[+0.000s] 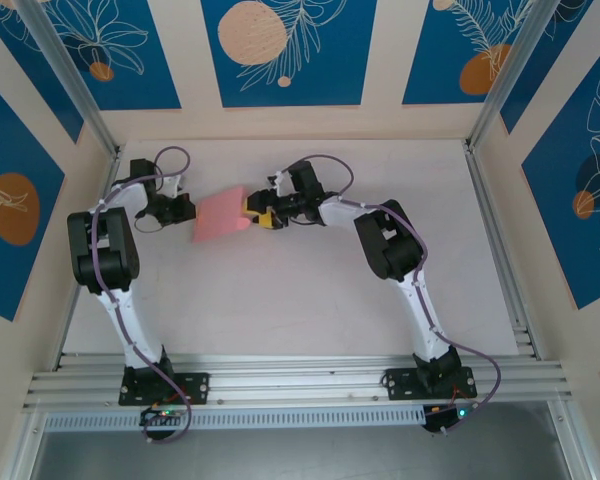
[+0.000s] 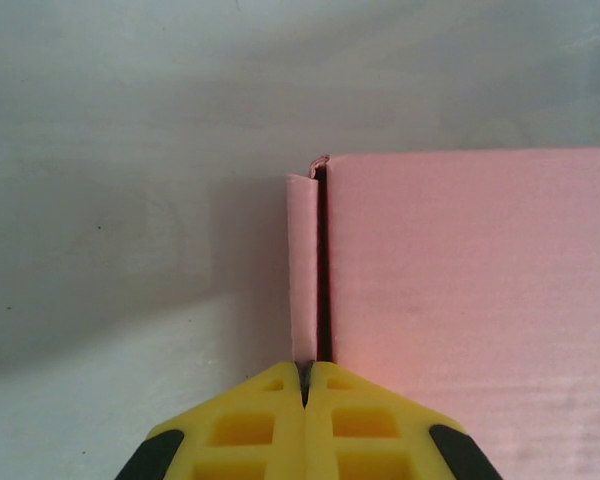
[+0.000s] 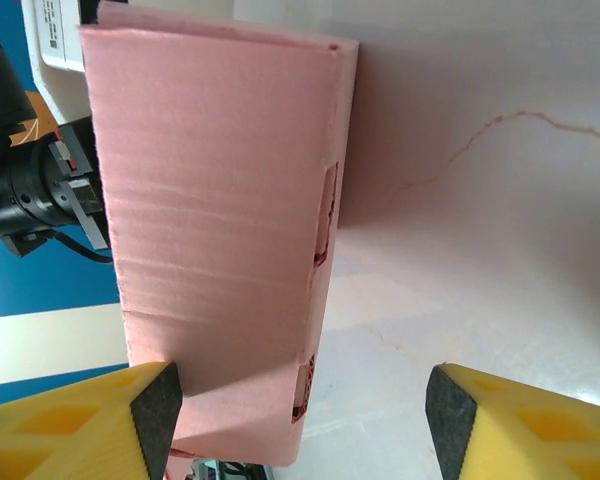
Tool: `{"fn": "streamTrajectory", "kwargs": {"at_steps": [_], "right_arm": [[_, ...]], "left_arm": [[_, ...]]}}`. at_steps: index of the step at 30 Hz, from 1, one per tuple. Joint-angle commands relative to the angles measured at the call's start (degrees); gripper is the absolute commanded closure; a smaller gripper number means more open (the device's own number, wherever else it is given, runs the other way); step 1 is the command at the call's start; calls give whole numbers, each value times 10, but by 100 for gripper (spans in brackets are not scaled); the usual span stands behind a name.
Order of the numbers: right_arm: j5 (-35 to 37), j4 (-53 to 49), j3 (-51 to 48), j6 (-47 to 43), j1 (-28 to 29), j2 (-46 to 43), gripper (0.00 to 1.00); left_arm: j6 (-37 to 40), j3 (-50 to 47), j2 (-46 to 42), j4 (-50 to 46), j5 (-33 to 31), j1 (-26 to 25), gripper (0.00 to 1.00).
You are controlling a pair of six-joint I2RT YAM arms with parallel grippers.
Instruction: Fold the paper box
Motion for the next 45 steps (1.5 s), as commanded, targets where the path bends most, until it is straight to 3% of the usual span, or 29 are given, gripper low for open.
{"fn": "streamTrajectory", "kwargs": {"at_steps": [1,18,24,30,40,45], "right_arm": [[14,42,-33,20,4,-28,31],[37,167,-95,64,5,-53,22],[32,139,-64,46,7,-40,21],[33,12,11,-26,11,-23,21],[20,112,2,27,3,-14,21],[7,110,43,38,4,17,21]], "left_arm": [[11,-3,31,-44,-7,-5,100],[13,2,40,-46,-5,-5,100],[12,1,34,-44,0,-5,100],[6,13,29,-41,4,-5,100],[1,22,20,-35,4,-5,100],[0,30,23,-38,11,-5,100]]}}
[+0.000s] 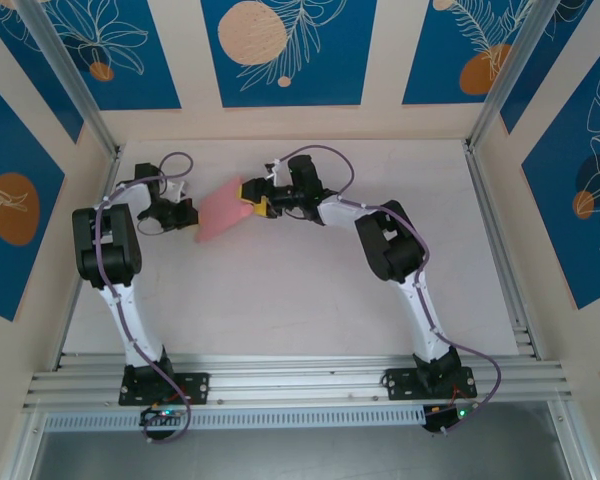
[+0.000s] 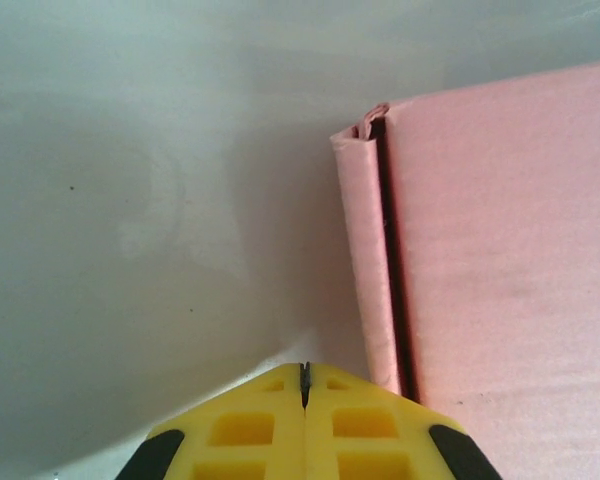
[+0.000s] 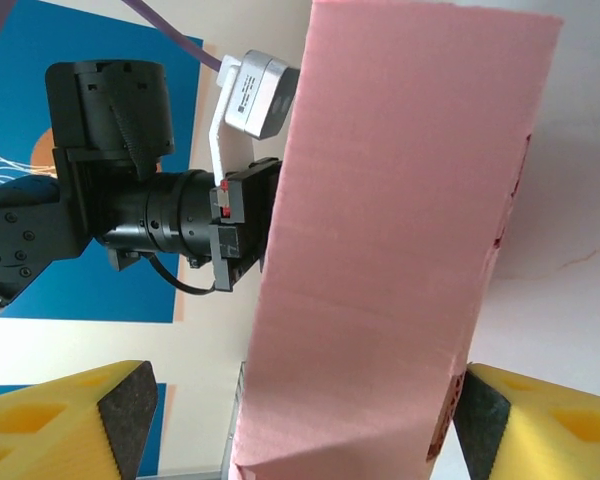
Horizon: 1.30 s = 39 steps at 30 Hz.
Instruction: Fold the paper box
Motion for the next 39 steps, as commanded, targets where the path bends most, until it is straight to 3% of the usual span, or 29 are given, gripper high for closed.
{"fn": "streamTrajectory", "kwargs": {"at_steps": [1,7,13,17,20,22,23,25,29,31,35,39], "right_arm": [[-18,10,33,11,0,30,21],[-8,-66,78,-19,4,51,22],[4,-114,82,-25,4,41,43],[7,-149,66,-11,1,10,49],[-1,-196,52,3,-4,-21,54],[-12,-220,30,18,-9,-49,55],[-20,-229,12,29,-13,-65,55],[-43,-235,-30,59,-23,-100,57],[-75,-252,-130,103,-50,-177,58],[-90,-273,-173,109,-62,-215,57],[-103,-315,-237,104,-74,-275,57],[-105,-348,-270,93,-70,-308,56]], "left_arm": [[-2,18,-8,-10,13,-3,100],[-1,19,-9,-9,21,-3,100],[-3,-7,-47,17,13,-3,96],[-15,-64,-125,83,-5,-3,66],[-29,-130,-209,176,0,-5,25],[-24,-188,-269,259,9,-14,4],[-8,-224,-304,310,8,-26,0],[55,-300,-374,399,-1,-65,0],[252,-460,-513,536,-68,-194,0],[296,-515,-568,571,-71,-236,0],[375,-519,-616,468,-100,-313,0],[432,-499,-578,413,-238,-406,0]]}}
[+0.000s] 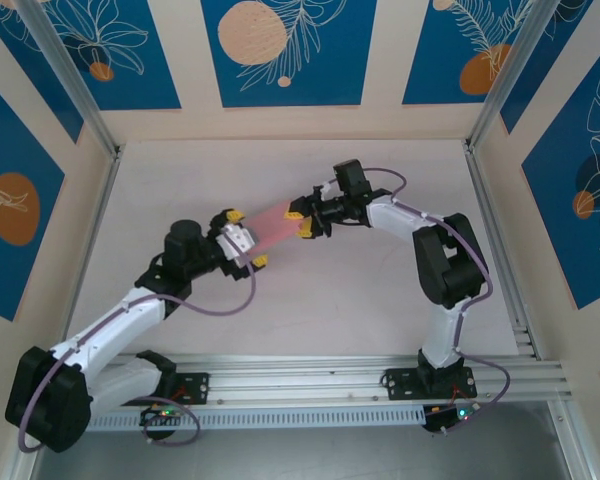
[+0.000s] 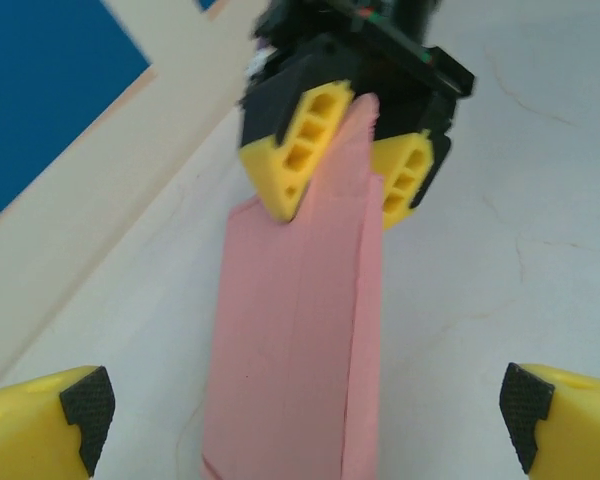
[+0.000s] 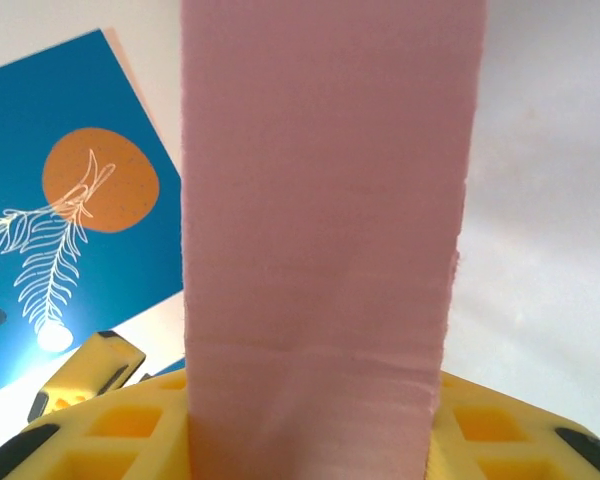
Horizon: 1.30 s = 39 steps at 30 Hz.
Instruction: Fold the paper box
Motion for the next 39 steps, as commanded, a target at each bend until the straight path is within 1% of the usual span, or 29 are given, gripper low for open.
{"fn": "streamTrajectory", "kwargs": {"at_steps": [1,4,6,8,10,11,13,15,17,18,19,21,22,24,25,27,29,31,32,33,37,39], "right_arm": [[-32,-53,-24,5,11,-28,56],[-42,-40,-45,23,15,-31,56],[-48,-30,-52,30,17,-30,56],[-49,-36,-53,29,19,-31,56],[-52,-42,-53,28,19,-30,56],[-53,-43,-52,28,19,-31,56],[-57,-41,-53,33,18,-29,56],[-64,-25,-57,46,18,-26,56],[-70,-9,-61,59,18,-23,55],[-71,-7,-61,62,18,-21,55],[-73,-5,-61,65,18,-19,56],[-76,-1,-60,69,17,-17,55],[-77,-1,-59,68,17,-17,56],[-77,-3,-58,69,18,-17,56],[-78,-5,-57,68,18,-18,56],[-77,-12,-56,64,21,-20,55],[-76,-22,-56,58,19,-20,55],[-74,-32,-59,49,18,-23,55],[-73,-33,-61,47,17,-24,53],[-73,-34,-64,45,16,-26,52],[-67,-32,-72,37,10,-36,42],[-64,-32,-73,34,7,-43,37]], "left_arm": [[88,29,35,-60,-117,-55,0],[92,65,74,-110,-134,-85,0],[87,79,93,-126,-159,-99,2],[77,90,108,-141,-181,-100,10],[67,109,121,-176,-192,-101,20],[62,117,127,-192,-191,-100,23],[56,133,138,-229,-178,-102,24],[55,139,141,-251,-168,-108,22],[55,138,136,-258,-151,-115,13],[51,138,134,-258,-142,-117,5],[51,139,133,-263,-131,-120,1],[47,139,135,-265,-122,-125,0],[46,139,140,-266,-128,-125,0],[46,138,156,-258,-169,-125,1],[45,139,167,-253,-197,-126,3],[44,149,185,-256,-233,-125,9],[44,158,194,-258,-246,-125,18],[45,165,194,-258,-241,-125,37],[45,168,194,-260,-235,-124,47],[45,173,194,-264,-228,-124,52],[44,193,195,-304,-203,-121,53],[44,203,198,-322,-188,-118,59]]}}
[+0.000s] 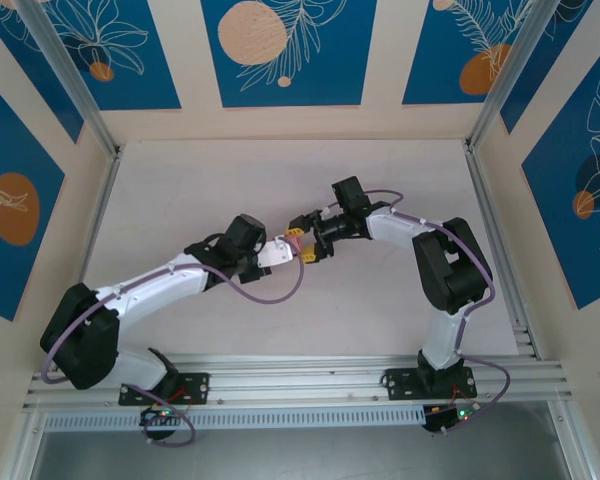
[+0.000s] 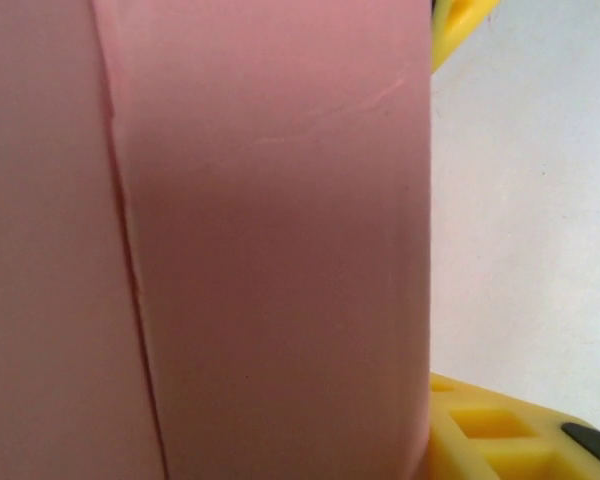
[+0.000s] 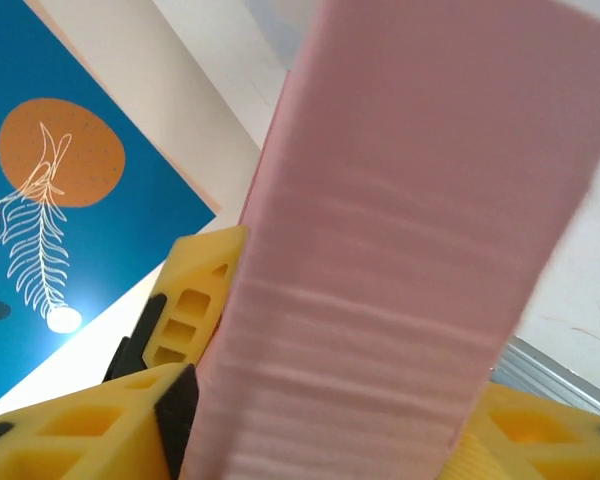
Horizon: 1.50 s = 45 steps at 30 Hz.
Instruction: Fold the paper box
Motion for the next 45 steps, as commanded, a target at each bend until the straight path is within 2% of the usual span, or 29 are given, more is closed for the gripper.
{"fn": "streamTrajectory", "kwargs": {"at_steps": [1,3,6,9,12,15,18,20,23,27,30,34,37,45], "right_arm": [[-9,-10,-9,-16,-7,-29,34],[-4,-5,-15,-20,-12,-36,30],[9,-4,-31,-36,-31,-55,28],[41,-12,-49,-71,-62,-90,28],[96,-34,-63,-127,-91,-134,28],[173,-66,-65,-219,-102,-179,29],[258,-100,-55,-317,-82,-212,29],[308,-108,-53,-367,-59,-222,30],[327,-93,-52,-415,-38,-218,38],[346,-81,-51,-458,-22,-199,44],[350,-68,-53,-480,-14,-190,37],[384,-70,-40,-519,-2,-176,34],[387,-68,-40,-531,10,-163,24],[405,-39,-50,-517,37,-131,20]], "left_arm": [[2,29,6,-47,47,5,62],[2,38,9,-64,74,12,67],[6,65,23,-110,128,30,68],[16,106,49,-171,189,55,67],[28,147,84,-218,221,69,67],[38,187,130,-256,212,75,61],[48,209,166,-267,205,79,51],[50,218,183,-262,208,81,48],[50,231,200,-260,206,82,38],[44,225,198,-242,186,82,37],[45,220,189,-234,179,82,32],[46,222,188,-229,181,82,32],[46,236,196,-241,177,82,32],[46,269,208,-256,186,82,33]]}}
